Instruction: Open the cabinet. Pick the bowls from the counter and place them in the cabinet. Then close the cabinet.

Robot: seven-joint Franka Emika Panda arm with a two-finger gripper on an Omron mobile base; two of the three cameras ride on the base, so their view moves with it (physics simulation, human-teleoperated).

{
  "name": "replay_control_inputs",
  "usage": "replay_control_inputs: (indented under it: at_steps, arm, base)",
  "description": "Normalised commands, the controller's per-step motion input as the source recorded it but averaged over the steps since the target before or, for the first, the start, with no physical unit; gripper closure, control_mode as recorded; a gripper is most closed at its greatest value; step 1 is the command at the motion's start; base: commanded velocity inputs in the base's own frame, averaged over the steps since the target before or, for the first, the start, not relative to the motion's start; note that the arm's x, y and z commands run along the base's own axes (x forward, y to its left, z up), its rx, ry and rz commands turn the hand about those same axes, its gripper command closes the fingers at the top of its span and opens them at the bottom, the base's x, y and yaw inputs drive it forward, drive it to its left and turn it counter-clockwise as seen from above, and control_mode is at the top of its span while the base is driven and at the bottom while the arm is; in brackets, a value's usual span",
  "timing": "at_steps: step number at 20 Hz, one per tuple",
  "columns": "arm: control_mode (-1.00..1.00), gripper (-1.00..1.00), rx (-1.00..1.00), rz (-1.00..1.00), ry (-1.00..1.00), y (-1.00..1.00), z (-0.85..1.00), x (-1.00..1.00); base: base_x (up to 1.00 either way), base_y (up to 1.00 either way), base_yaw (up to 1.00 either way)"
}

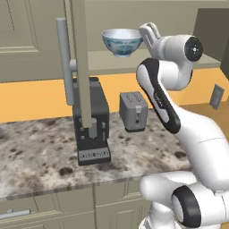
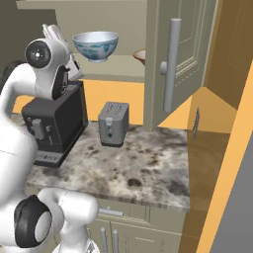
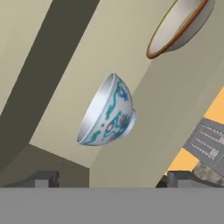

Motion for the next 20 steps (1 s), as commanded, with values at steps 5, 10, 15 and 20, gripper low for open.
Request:
replay_control_inputs:
  at_steps: [5, 10, 15, 20]
  arm:
    - [-1.00, -1.00, 0.00, 0.00, -0.02, 0.00, 0.36, -1.00]
    - [-1.00, -1.00, 0.00, 0.00, 0.00, -0.05, 0.23, -1.00]
    - [-1.00, -1.00, 0.00, 0.00, 0.01, -0.20, 0.02, -0.98]
    - [-1.00, -1.00, -0.02, 0.00, 0.10, -0.25, -0.01, -0.46]
  base:
    - [0.00, 0.00, 0.00]
    - [0.00, 0.00, 0.00]
    - [0.00, 0.00, 0.00]
    - [0.00, 0.00, 0.00]
